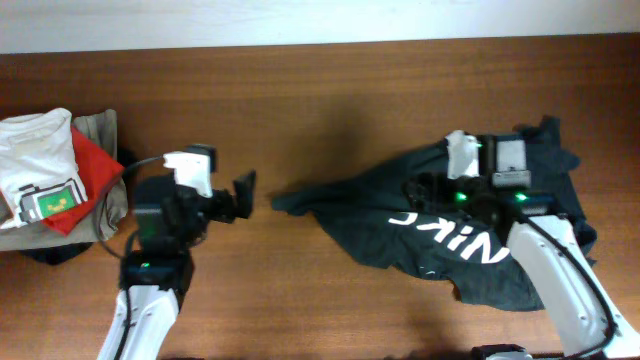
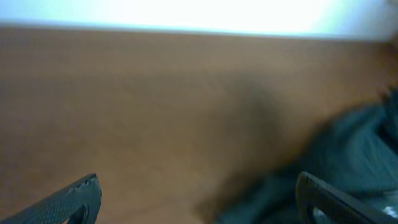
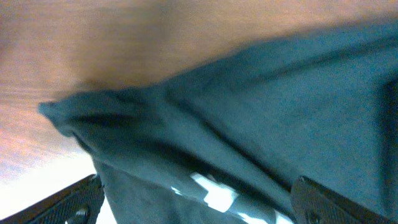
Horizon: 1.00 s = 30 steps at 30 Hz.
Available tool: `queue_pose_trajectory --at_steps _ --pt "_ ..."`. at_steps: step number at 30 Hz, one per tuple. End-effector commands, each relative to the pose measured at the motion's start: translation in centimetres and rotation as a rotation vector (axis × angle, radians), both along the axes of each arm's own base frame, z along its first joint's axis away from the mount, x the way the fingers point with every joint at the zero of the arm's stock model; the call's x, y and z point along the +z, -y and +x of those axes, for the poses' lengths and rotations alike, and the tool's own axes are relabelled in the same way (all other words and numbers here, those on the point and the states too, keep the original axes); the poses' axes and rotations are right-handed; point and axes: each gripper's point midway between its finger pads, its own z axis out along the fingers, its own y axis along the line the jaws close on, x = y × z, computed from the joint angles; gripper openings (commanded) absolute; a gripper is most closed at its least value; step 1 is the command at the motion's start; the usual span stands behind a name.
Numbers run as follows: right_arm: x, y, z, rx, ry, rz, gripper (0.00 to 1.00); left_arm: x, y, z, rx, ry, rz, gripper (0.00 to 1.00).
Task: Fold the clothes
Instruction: 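Drag the black t-shirt leftward to the table center with both grippers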
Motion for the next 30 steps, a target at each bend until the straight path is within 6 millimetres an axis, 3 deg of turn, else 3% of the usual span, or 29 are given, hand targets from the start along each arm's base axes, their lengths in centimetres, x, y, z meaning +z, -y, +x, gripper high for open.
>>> queue_pose_trajectory --at_steps 1,3,6,9,11,12,14,16,19,21,23,25,27,28,29,30 --pt "-0.1 2.3 -0.9 -0.074 -0.051 0.022 0.99 -3.8 5.9 -1.5 -0.1 -0.205 -0.05 0.99" --pt "-0.3 3.2 -1.2 -0.103 -0.074 0.023 0.99 -7.0 10.0 -2.6 -0.119 -0.421 -0.069 0.99" --pt "-0.4 3.1 -1.4 -0.103 -0.083 0.024 0.99 -10.4 13.3 -1.9 -0.116 -0.546 -0.136 0.99" --pt "-0.4 3.1 -1.5 -0.102 -0.085 0.023 0.99 -13.3 13.3 -1.9 -0.023 -0.654 -0.202 0.99" --pt "-0.4 3.1 -1.5 -0.103 -0.085 0.024 0.99 -13.7 13.0 -1.4 0.022 -0.652 -0.207 0.99" --pt "-0.4 3.1 -1.5 -0.103 -0.086 0.024 0.99 -13.9 12.7 -0.5 0.051 -0.61 -0.185 0.91" --pt "-0.5 3.1 -1.6 -0.103 -0.09 0.024 0.99 -14.4 11.4 0.9 0.124 -0.54 -0.119 0.15" --pt "-0.7 3.4 -1.7 -0.112 -0.098 0.008 0.99 -14.3 10.8 1.5 0.146 -0.511 -0.101 0.03" --pt "-0.8 3.7 -1.8 -0.12 -0.102 -0.006 0.99 -12.4 8.7 4.2 0.123 -0.441 -0.025 0.01" --pt "-0.9 3.9 -1.7 -0.127 -0.103 -0.018 0.99 -11.0 6.4 6.0 0.189 -0.446 -0.018 0.01" --pt "-0.9 4.0 -1.7 -0.13 -0.102 -0.024 0.99 -8.9 2.1 8.8 0.304 -0.374 0.032 0.01" --pt "-1.2 6.1 -1.3 -0.252 -0.109 -0.097 0.99 -4.5 -3.0 12.6 0.421 -0.214 0.122 0.01" --pt "-0.4 7.7 0.5 -0.347 -0.033 -0.137 0.99 0.6 -8.3 15.4 0.536 -0.096 0.135 0.01" --pt "0.1 7.8 1.2 -0.349 0.003 -0.133 0.99 1.8 -9.3 16.0 0.521 -0.082 0.094 0.56" --pt "0.1 7.8 1.3 -0.349 0.005 -0.133 0.99 1.1 -8.3 15.7 0.459 -0.119 0.064 0.99" --pt "-0.2 7.8 1.4 -0.348 -0.004 -0.134 0.99 -0.7 -6.8 14.4 0.39 -0.216 0.045 0.99"
